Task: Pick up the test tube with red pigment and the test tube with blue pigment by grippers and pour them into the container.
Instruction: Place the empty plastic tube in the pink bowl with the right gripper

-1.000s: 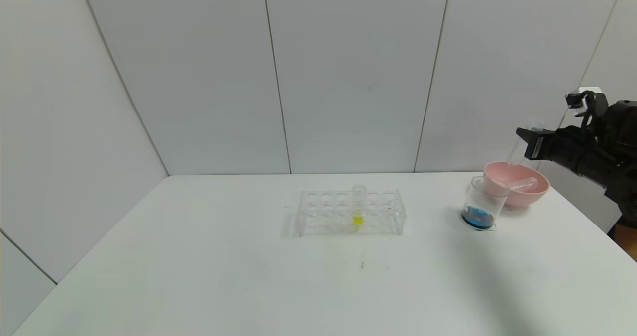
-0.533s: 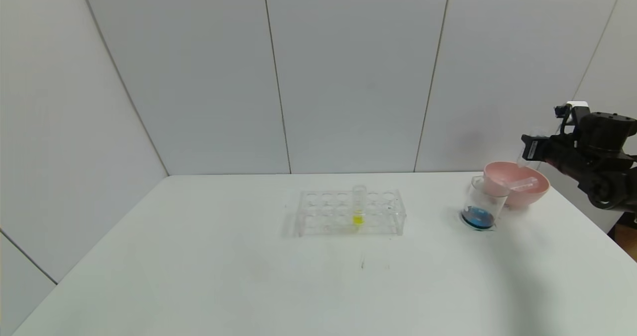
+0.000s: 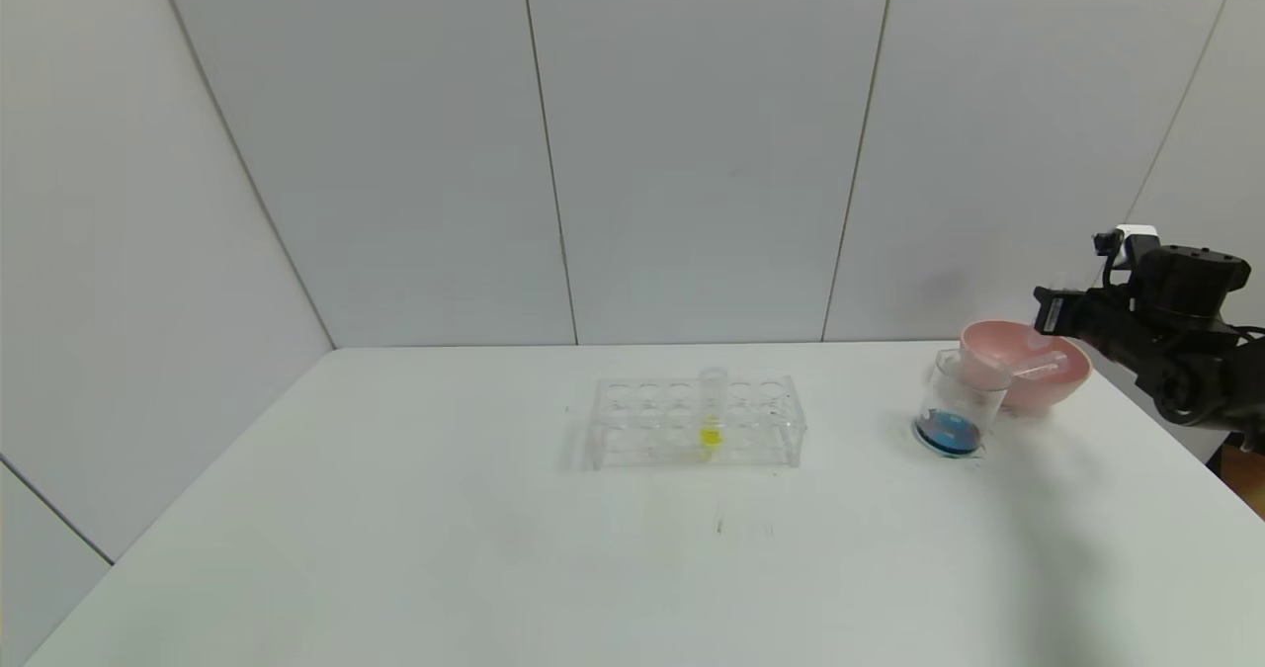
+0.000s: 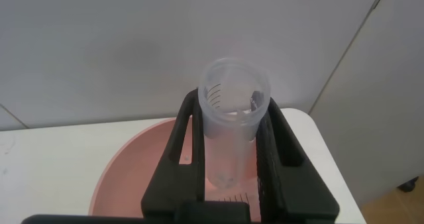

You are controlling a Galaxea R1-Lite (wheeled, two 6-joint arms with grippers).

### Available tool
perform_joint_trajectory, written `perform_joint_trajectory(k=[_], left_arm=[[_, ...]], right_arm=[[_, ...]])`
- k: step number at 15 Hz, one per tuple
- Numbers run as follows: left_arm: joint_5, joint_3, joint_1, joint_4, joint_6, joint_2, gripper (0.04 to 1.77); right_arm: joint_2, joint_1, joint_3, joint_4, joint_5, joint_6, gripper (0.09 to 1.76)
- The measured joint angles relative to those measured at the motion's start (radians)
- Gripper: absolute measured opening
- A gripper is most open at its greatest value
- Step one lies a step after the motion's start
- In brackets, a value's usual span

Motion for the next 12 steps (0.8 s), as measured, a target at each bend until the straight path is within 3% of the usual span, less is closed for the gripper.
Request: perform_joint_trajectory(k=[3,7,12], left_arm=[[0.0,0.0,0.0,0.0,0.0,0.0,1.76],[0.0,0.0,0.0,0.0,0.0,0.0,1.76],[0.0,0.0,0.0,0.0,0.0,0.0,1.76]], right_arm=[[-0.002,0.0,0.002,-0.002,0.003,-0.002,0.57],[-0.017,0.001,0.014,-0.007,0.032,0.0,1.02],[-0.046,0.04,0.044,-0.016,0.013,0.0,1.35]])
